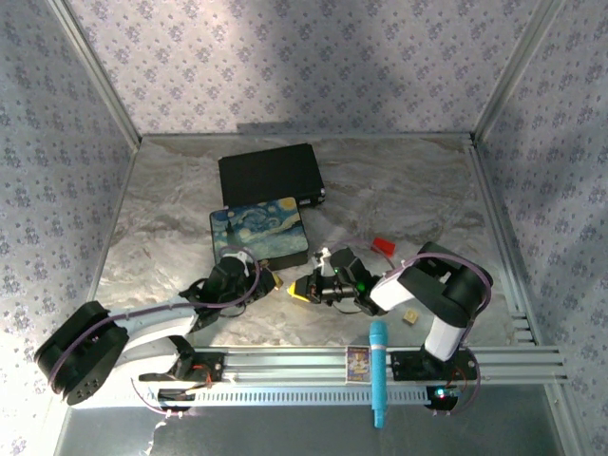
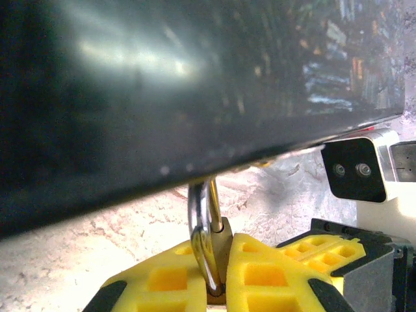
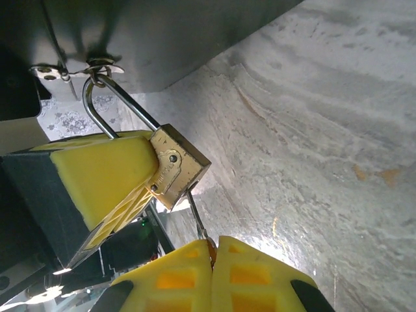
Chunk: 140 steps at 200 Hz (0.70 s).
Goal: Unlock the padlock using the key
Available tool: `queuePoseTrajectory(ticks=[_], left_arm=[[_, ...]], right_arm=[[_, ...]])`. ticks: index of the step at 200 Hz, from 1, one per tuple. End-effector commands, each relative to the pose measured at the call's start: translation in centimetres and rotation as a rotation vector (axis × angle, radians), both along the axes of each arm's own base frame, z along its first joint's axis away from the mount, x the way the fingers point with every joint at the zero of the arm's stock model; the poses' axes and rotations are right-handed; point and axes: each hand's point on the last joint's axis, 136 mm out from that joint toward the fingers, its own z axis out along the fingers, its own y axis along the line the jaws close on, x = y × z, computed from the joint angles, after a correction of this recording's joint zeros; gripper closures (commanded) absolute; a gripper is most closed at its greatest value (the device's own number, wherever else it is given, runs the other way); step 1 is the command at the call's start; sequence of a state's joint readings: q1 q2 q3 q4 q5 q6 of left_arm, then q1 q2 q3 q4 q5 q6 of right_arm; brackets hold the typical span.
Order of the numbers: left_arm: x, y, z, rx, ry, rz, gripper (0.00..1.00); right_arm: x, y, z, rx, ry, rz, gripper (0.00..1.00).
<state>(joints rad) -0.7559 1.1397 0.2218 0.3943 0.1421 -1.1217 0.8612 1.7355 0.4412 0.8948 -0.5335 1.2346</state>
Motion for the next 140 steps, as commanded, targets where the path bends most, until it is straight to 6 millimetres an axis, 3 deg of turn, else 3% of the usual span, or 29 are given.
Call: queuePoseTrajectory(ticks=[1, 80, 140], left_arm=[[0.1, -1.8, 2.6, -0.108, -0.014, -0.028, 0.97], [-0.3, -2.0, 4.0, -0.189, -0.003, -0.013, 1.00], [-0.5, -1.2, 4.0, -0.171, -0.012, 0.016, 1.00]], right_arm=[[0.0, 1.1, 1.1, 0.053, -0.026, 0.034, 1.00], [1.9, 0.5, 1.7, 0.091, -0.026, -0.029, 1.00], [2.7, 1.3, 2.1, 0.160, -0.004, -0.059, 1.00]])
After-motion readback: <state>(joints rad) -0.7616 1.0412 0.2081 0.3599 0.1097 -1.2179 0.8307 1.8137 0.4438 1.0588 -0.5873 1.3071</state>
